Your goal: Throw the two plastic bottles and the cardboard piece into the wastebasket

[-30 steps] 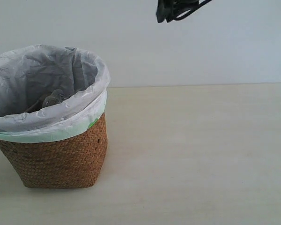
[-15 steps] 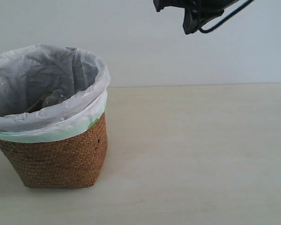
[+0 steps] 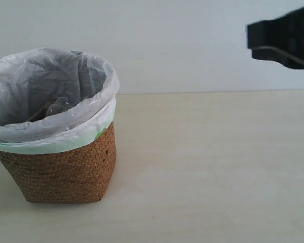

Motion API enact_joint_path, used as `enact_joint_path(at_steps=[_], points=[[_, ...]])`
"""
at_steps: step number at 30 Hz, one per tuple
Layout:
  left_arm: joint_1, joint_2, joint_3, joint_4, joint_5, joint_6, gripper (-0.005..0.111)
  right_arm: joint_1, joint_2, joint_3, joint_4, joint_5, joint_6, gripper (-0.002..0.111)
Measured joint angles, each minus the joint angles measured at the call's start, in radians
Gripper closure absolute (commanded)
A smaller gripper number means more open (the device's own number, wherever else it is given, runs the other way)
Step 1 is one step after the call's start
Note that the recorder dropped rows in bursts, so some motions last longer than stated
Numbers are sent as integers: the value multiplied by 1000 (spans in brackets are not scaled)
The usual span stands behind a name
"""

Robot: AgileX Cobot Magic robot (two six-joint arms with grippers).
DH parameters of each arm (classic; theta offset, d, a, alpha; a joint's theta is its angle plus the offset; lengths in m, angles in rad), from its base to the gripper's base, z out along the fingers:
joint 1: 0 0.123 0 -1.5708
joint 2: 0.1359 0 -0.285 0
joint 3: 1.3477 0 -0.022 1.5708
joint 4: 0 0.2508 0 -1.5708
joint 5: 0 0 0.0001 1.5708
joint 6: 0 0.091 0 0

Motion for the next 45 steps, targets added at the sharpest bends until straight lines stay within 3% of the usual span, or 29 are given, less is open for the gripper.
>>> enact_joint_path(at_steps=[5,8,12,18,30,35,41,45], points=[[0,0,0,0,0,0,103,0,-245,196,4,-51,2,108],[0,0,0,0,0,0,103,0,-375,253,9,13,6,108],[0,0,0,0,0,0,103,0,-503,267,11,118,6,108],[0,0,0,0,0,0,103,0,-642,267,11,136,6,108],[0,0,0,0,0,0,103,-9,-715,267,-5,127,-8,108],[0,0,0,0,0,0,103,-114,-742,347,16,15,-8,108],[0,0,0,0,0,0,103,-254,-818,614,154,-251,-6,108],[0,0,0,0,0,0,103,-324,-915,760,174,-297,-13,108]])
